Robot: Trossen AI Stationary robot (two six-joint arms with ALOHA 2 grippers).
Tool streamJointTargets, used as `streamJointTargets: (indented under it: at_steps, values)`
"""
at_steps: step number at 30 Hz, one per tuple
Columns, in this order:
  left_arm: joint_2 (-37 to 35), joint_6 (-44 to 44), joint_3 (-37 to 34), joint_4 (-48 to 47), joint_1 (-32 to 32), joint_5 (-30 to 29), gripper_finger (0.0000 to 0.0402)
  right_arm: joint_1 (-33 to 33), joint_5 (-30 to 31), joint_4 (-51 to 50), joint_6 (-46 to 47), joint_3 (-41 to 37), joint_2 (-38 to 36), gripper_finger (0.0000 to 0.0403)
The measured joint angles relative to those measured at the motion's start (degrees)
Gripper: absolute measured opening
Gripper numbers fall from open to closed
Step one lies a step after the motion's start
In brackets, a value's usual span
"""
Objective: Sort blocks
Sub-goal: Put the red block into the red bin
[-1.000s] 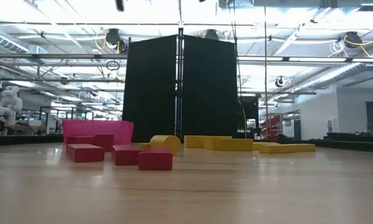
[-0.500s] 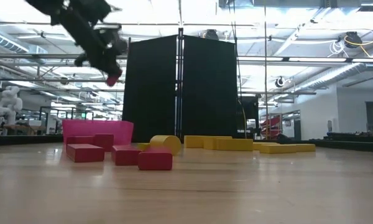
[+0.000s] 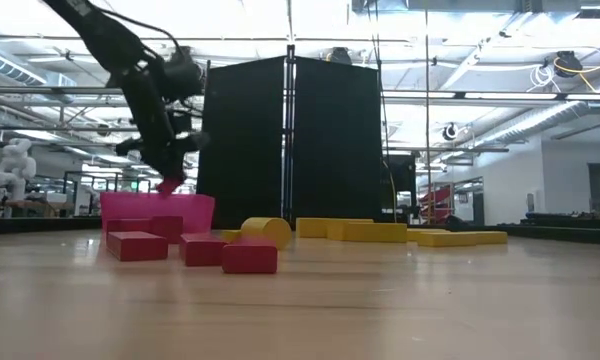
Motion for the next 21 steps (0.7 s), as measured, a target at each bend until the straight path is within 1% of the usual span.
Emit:
streamJointTargets:
  at_steps: [3, 6, 14, 17, 21]
  values:
    - [2.4, -0.1, 0.0, -2.9, 0.0, 0.0, 0.0063, 0.2, 0.0, -3.5, 1.4, 0.0, 0.1, 0.0271]
    - [4.4, -0.1, 0.0, -4.7, 0.0, -1.5, 0.0066, 0.2, 0.0, -7.4, 1.6, 0.0, 0.2, 0.0271]
    - [6.2, 0.4, 0.0, -4.5, 0.0, -1.8, 0.0074, 0.1, 0.1, -12.6, 1.3, 0.0, 1.3, 0.0271]
    - [5.8, 2.5, 0.0, -4.6, 0.0, 0.8, 0.0099, 0.1, 0.1, -14.3, 0.4, 0.0, 2.4, 0.0274]
    - [4.6, 7.5, 0.0, -5.0, 0.0, 5.5, 0.0153, 0.1, 0.1, -15.1, -1.8, 0.0, 4.2, 0.0282]
